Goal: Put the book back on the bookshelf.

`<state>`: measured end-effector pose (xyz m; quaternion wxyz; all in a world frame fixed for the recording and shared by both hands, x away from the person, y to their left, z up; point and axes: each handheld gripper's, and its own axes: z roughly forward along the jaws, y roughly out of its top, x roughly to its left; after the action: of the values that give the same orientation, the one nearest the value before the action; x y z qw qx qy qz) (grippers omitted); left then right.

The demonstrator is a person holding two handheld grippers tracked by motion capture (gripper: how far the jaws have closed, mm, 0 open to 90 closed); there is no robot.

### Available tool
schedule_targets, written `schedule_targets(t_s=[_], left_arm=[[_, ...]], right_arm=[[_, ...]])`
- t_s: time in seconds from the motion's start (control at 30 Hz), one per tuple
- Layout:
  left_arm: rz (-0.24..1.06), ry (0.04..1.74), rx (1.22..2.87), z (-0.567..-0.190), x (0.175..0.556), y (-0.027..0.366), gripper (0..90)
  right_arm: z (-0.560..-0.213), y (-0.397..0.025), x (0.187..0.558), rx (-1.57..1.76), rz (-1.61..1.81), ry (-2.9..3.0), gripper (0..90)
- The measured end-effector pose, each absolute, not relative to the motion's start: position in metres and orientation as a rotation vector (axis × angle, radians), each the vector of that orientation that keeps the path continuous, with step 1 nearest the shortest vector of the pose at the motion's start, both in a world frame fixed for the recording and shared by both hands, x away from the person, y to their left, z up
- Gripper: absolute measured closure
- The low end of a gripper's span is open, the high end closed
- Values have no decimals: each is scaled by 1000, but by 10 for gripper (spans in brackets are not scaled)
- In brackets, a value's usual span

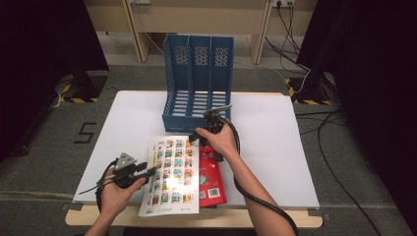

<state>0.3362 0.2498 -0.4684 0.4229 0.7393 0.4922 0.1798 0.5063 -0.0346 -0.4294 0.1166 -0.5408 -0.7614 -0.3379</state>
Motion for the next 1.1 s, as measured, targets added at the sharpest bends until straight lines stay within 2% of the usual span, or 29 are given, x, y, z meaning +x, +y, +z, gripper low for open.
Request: schedule_targets(t_s=[0.2, 0.53, 0.77, 0.93, 1.03, 1.1], left_arm=[[456, 1232, 1859, -468, 336, 249, 549], [461, 1232, 1865, -468, 336, 249, 549], [470, 1245, 1874, -471, 335, 251, 553], [477, 1248, 1878, -471, 335, 251, 559], [481, 1248, 1881, -472, 335, 251, 559], [482, 1250, 1882, -472, 335, 252, 558]], right_arm=[[-432, -38, 509, -1594, -963, -2135, 529], [-431, -35, 507, -1592, -954, -2152, 532], [-420, -33, 505, -1554, -999, -2134, 635], [-408, -27, 501, -1546, -1029, -2153, 631], [-416, -19, 500, -1449, -967, -2110, 613], [-422, -14, 498, -1406, -972, -2088, 654]])
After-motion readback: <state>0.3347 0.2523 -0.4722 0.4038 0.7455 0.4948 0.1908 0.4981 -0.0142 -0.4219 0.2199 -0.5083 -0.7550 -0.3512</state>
